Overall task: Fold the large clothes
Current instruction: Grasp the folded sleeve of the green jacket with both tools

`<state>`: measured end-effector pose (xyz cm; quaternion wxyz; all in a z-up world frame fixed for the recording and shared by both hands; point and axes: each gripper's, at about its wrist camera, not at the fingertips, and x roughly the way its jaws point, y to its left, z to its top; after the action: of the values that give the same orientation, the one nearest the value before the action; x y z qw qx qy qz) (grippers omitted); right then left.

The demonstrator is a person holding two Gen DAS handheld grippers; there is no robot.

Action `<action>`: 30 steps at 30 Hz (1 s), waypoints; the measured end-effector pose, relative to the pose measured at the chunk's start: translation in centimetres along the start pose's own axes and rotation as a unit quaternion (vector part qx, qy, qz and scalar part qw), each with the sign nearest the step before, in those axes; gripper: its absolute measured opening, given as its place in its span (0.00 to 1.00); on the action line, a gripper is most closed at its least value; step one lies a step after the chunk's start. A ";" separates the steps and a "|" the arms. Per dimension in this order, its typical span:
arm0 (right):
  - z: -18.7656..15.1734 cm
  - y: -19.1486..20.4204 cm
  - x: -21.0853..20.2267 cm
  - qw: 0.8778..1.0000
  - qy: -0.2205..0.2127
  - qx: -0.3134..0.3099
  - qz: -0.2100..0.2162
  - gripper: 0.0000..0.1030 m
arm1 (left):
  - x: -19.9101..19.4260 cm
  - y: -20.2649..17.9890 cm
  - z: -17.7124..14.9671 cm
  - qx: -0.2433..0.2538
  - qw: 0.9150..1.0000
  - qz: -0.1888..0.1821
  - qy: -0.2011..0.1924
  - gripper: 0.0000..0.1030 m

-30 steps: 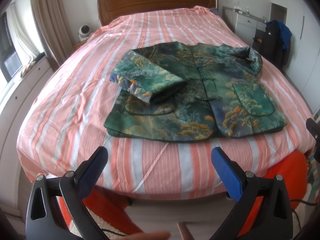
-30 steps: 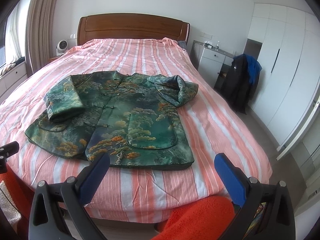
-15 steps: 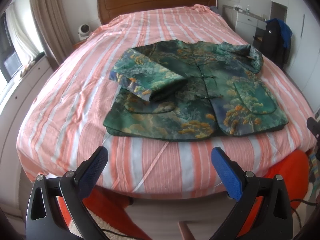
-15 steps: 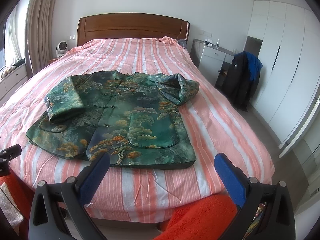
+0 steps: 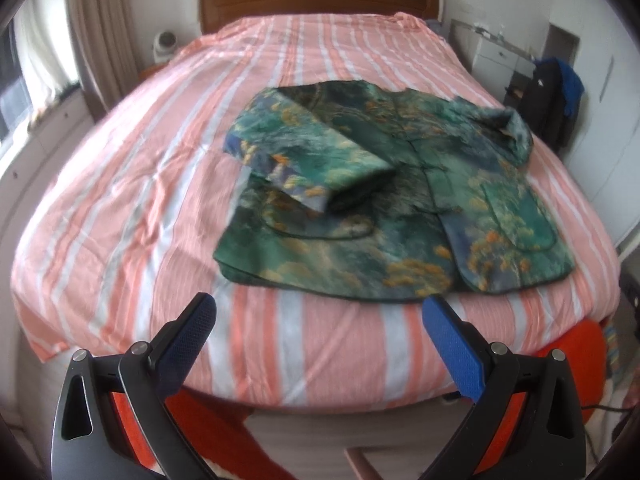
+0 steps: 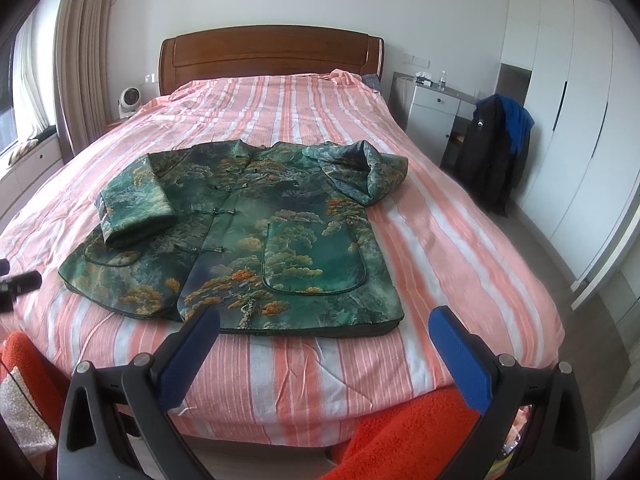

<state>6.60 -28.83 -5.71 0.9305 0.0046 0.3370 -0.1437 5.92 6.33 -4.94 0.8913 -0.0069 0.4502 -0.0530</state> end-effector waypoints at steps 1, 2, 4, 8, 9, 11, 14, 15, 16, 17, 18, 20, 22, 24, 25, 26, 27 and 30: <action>0.0 -0.5 0.1 1.000 -0.003 0.003 0.005 1.00 | 0.9 2.0 0.8 -0.015 1.000 -0.014 0.008 1.00; 0.0 -0.9 0.3 1.000 -0.005 0.006 0.013 1.00 | 1.8 3.5 1.3 -0.028 0.999 -0.025 0.016 1.00; 0.1 -2.3 1.0 0.999 -0.014 0.019 0.046 1.00 | 4.7 7.0 2.5 -0.050 0.997 -0.048 0.040 1.00; 0.2 -6.6 5.0 0.992 -0.005 0.069 0.102 1.00 | 10.7 9.8 3.8 -0.046 0.993 -0.065 0.084 0.99; 0.2 -7.8 6.5 0.990 0.009 0.085 0.111 1.00 | 12.2 10.0 4.0 -0.043 0.992 -0.069 0.096 0.99; 0.2 -9.9 9.3 0.984 0.036 0.114 0.131 1.00 | 15.1 9.9 4.3 -0.032 0.990 -0.075 0.118 0.99; -0.1 -11.8 13.3 0.974 0.082 0.132 0.166 1.00 | 18.0 9.6 4.5 -0.017 0.990 -0.056 0.128 0.99; -0.3 -12.3 14.5 0.970 0.098 0.137 0.178 1.00 | 18.8 9.5 4.5 -0.018 0.989 -0.057 0.133 0.99; -0.5 -12.6 15.8 0.966 0.116 0.140 0.185 1.00 | 19.3 9.5 4.4 -0.023 0.988 -0.062 0.138 0.98; -0.8 -12.7 17.0 0.963 0.131 0.140 0.190 1.00 | 19.6 9.5 4.3 -0.031 0.987 -0.073 0.139 0.87; -1.0 -12.6 17.9 0.961 0.140 0.135 0.198 1.00 | 19.6 9.5 4.1 -0.035 0.986 -0.081 0.139 0.74; -1.4 -12.4 19.2 0.958 0.150 0.128 0.210 0.99 | 19.5 9.3 3.8 -0.035 0.986 -0.077 0.143 0.18; -1.7 -11.8 20.7 0.952 0.165 0.131 0.223 0.96 | 18.3 9.0 3.5 -0.030 0.989 -0.073 0.126 0.12; -1.9 -11.5 22.1 0.948 0.188 0.133 0.220 0.67 | 16.5 8.1 3.0 -0.019 0.991 -0.061 0.115 0.10; -2.0 -11.3 22.5 0.949 0.198 0.128 0.208 0.59 | 15.1 7.6 2.3 -0.014 0.992 -0.062 0.109 0.10; -2.0 -11.4 22.6 0.951 0.199 0.125 0.201 0.42 | 14.7 7.6 2.4 -0.012 0.992 -0.064 0.108 0.10; -1.8 -11.6 22.4 0.951 0.196 0.125 0.201 0.29 | 13.9 7.6 2.0 -0.011 0.992 -0.071 0.108 0.10; -1.4 -12.1 20.8 0.954 0.187 0.126 0.199 0.18 | 13.1 7.4 0.8 -0.006 0.990 -0.077 0.117 0.10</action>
<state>17.65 -45.78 -18.78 0.8522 0.2157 0.4767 0.0063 14.92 12.37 -15.38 0.8258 -0.0404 0.5499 -0.1188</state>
